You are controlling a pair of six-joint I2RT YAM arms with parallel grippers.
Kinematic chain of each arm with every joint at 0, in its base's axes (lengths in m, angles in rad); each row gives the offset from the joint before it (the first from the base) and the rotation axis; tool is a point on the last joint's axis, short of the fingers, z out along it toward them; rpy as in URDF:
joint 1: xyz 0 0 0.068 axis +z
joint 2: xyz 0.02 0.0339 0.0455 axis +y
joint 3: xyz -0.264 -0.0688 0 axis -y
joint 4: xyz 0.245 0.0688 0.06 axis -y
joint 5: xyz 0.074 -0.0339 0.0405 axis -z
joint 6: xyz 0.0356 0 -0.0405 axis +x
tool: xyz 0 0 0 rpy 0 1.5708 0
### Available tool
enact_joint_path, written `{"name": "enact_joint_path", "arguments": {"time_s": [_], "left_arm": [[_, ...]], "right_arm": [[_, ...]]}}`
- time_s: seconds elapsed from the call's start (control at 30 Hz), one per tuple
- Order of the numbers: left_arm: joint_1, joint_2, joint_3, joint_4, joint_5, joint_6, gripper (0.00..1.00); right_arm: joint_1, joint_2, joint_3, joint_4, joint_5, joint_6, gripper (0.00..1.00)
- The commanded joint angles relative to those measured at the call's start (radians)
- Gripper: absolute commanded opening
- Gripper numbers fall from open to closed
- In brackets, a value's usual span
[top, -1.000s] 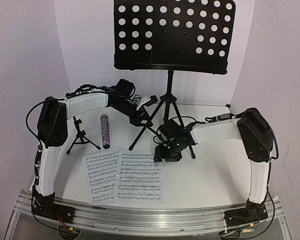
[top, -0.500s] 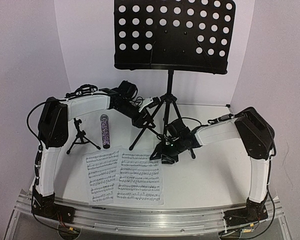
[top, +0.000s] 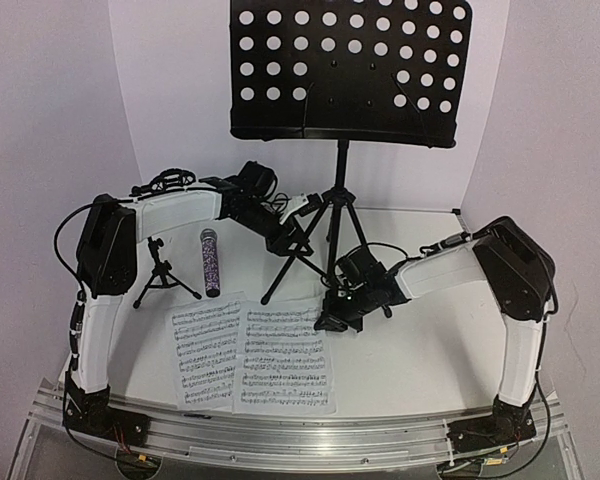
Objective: Set up the instrument practice props
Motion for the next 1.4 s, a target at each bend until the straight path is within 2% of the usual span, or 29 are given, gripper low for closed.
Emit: {"name": "enact_joint_path", "arguments": {"time_s": [0.0, 0.17, 0.43, 0.6, 0.9, 1.03, 1.17, 1.23, 1.37], "left_arm": [[-0.02, 0.006, -0.027, 0.035, -0.022, -0.008, 0.45], [-0.02, 0.011, -0.021, 0.043, -0.026, -0.01, 0.44], [-0.018, 0.016, -0.043, 0.046, -0.039, 0.023, 0.37], [-0.012, 0.01, -0.055, 0.03, -0.042, 0.054, 0.37], [-0.01, 0.003, -0.038, -0.003, 0.001, 0.069, 0.42], [-0.006, -0.007, -0.05, -0.011, 0.007, 0.069, 0.48], [0.012, -0.041, -0.078, 0.0, 0.028, 0.069, 0.68], [0.017, -0.061, -0.09, 0.005, 0.033, 0.077, 0.74], [0.02, -0.097, -0.105, -0.001, 0.045, 0.105, 0.79]], "right_arm": [[0.032, -0.109, 0.062, -0.232, 0.064, -0.105, 0.0], [0.068, -0.157, 0.119, -0.43, 0.115, -0.171, 0.0], [0.086, -0.169, 0.113, -0.465, 0.111, -0.169, 0.0], [0.135, -0.211, 0.142, -0.593, 0.162, -0.248, 0.0], [0.178, -0.306, 0.17, -0.646, 0.221, -0.392, 0.0], [0.193, -0.328, 0.185, -0.649, 0.211, -0.452, 0.0], [0.196, -0.374, 0.177, -0.656, 0.227, -0.503, 0.0], [0.196, -0.396, 0.175, -0.656, 0.241, -0.526, 0.0], [0.198, -0.418, 0.193, -0.662, 0.247, -0.569, 0.0]]}}
